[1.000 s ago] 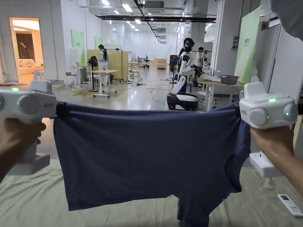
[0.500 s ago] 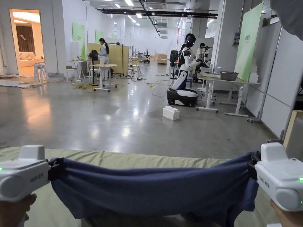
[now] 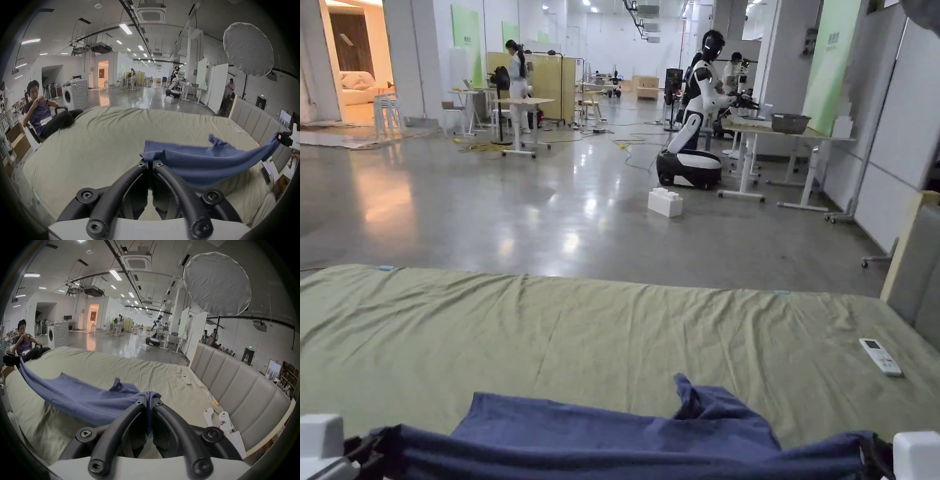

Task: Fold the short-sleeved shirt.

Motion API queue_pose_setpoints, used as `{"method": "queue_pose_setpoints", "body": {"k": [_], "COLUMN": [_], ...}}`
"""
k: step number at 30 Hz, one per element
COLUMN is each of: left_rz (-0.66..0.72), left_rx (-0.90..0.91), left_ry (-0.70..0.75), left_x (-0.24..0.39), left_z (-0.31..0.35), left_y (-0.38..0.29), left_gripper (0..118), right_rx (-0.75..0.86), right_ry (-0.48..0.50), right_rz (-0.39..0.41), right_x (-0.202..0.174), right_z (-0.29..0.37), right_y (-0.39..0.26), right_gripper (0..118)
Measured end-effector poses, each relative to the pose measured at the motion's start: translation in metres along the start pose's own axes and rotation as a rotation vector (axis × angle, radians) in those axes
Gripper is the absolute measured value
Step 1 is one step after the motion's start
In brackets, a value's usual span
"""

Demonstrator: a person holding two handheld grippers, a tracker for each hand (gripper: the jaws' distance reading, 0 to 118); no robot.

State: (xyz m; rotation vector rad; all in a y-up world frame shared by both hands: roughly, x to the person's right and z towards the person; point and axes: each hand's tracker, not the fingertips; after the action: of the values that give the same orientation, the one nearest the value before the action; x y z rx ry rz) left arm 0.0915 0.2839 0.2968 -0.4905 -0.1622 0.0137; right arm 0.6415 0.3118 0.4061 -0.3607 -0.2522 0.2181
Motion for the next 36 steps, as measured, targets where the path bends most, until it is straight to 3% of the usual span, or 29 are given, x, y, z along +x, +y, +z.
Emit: {"method": "queue_pose_setpoints", "body": {"k": [11,16,17,25,29,32,33,36], "left_rz": [0.059,-0.005,-0.01,-0.122,-0.221,-0.216,-0.217,-0.199], "left_rx": [-0.218,-0.323,-0.344,-0.499,-0.581,-0.59,-0.597,-0.608], "left_ry": [0.007,0.01,0.007,0.036,0.035,0.042,0.047,0.088], "left_x": [-0.02,-0.017,-0.017,-0.008,0.002,0.006,0.006,0.004], "left_z": [0.011,0.004,0.002,-0.023,-0.034,-0.037,-0.037,-0.032], "left_y": [-0.111,-0.142,-0.145,-0.159,-0.167,-0.166,-0.164,-0.153], "left_gripper": [4,4,4,4,4,5,7,32], "right_rx": [-0.165,-0.301,-0.322,-0.511,-0.562,-0.606,-0.619,-0.606], "right_ry": [0.015,0.039,-0.017,0.059,0.065,0.075,0.076,0.044], "right_rz": [0.08,0.058,0.091,0.183,0.168,0.179,0.18,0.146], "right_x": [-0.027,-0.035,-0.035,-0.053,-0.056,-0.059,-0.058,-0.055], "right_z": [0.047,0.043,0.042,0.022,0.011,0.003,0.002,0.005], "right_y": [-0.082,-0.122,-0.129,-0.176,-0.183,-0.182,-0.182,-0.17], "right_gripper": [5,5,5,5,6,7,11,48]}}
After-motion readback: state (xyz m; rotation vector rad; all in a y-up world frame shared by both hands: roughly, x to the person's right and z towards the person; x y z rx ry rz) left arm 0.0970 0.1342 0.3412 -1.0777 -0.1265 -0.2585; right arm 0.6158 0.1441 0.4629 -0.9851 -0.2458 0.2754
